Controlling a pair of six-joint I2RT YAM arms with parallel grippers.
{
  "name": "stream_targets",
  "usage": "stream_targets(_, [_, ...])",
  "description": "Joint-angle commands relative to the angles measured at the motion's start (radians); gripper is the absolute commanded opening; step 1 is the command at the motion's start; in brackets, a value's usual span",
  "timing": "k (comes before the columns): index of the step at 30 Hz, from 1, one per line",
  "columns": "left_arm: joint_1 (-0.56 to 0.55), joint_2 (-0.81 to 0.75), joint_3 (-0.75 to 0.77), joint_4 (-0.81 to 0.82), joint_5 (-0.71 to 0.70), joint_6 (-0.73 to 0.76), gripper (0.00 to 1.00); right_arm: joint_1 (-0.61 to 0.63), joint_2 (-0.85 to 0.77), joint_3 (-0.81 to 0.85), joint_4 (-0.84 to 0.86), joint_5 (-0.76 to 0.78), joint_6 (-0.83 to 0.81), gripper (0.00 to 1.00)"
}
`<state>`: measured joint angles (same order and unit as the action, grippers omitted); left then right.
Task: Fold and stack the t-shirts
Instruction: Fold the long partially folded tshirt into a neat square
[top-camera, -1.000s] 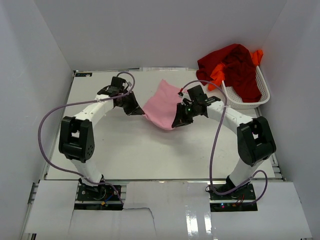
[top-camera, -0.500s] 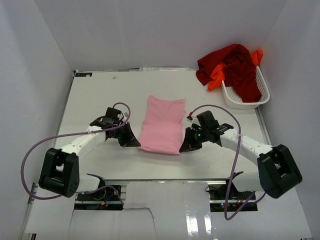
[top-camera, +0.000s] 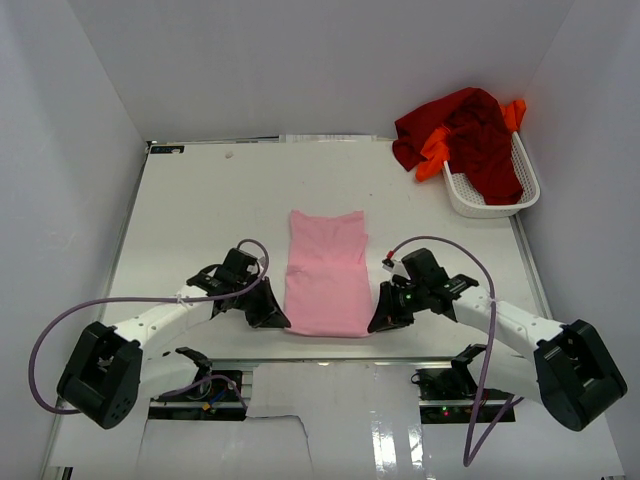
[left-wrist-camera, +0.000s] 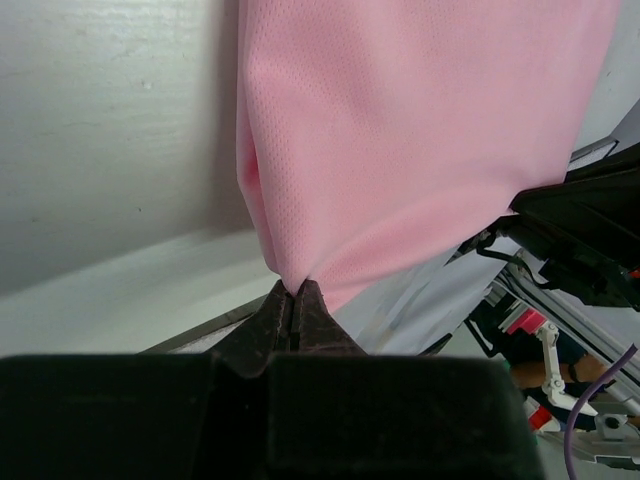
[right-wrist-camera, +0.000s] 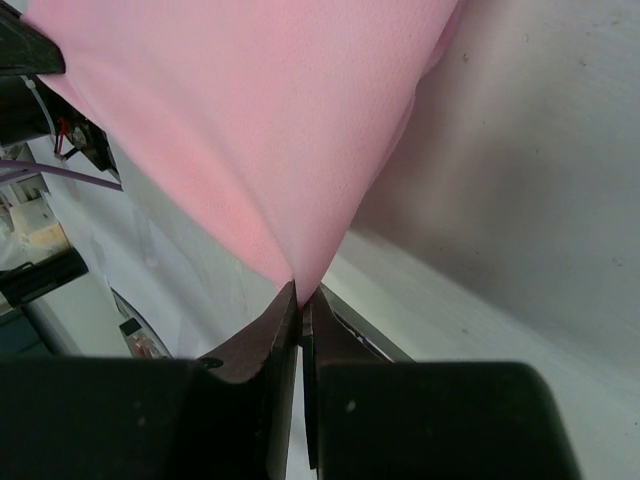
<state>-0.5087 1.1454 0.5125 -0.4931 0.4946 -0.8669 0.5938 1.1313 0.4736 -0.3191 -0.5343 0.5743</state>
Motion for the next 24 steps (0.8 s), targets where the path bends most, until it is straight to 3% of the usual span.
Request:
stream_targets(1, [-0.049,-0.032,-0.020,0.036,-0.030,-0.072,0.00,0.012,-0.051,-0.007,-0.037,-0.010,0.019,0.08])
stream_targets(13, [-0.148,-0.098,0.003,0.022,-0.102,-0.167,0.00,0.051,-0.148,-0.006,-0.080,0.031,0.041,0.08])
stream_targets(19, [-0.148,-0.101,0.190,-0.120,-0.226,-0.106,0.00,0.051,-0.168,0.124,-0.178,0.114,-0.010,0.08])
stream_targets(24, [-0.148,-0.105,0.241,-0.142,-0.231,-0.098,0.00,0.051,-0.157,0.154,-0.178,0.106,-0.017,0.08])
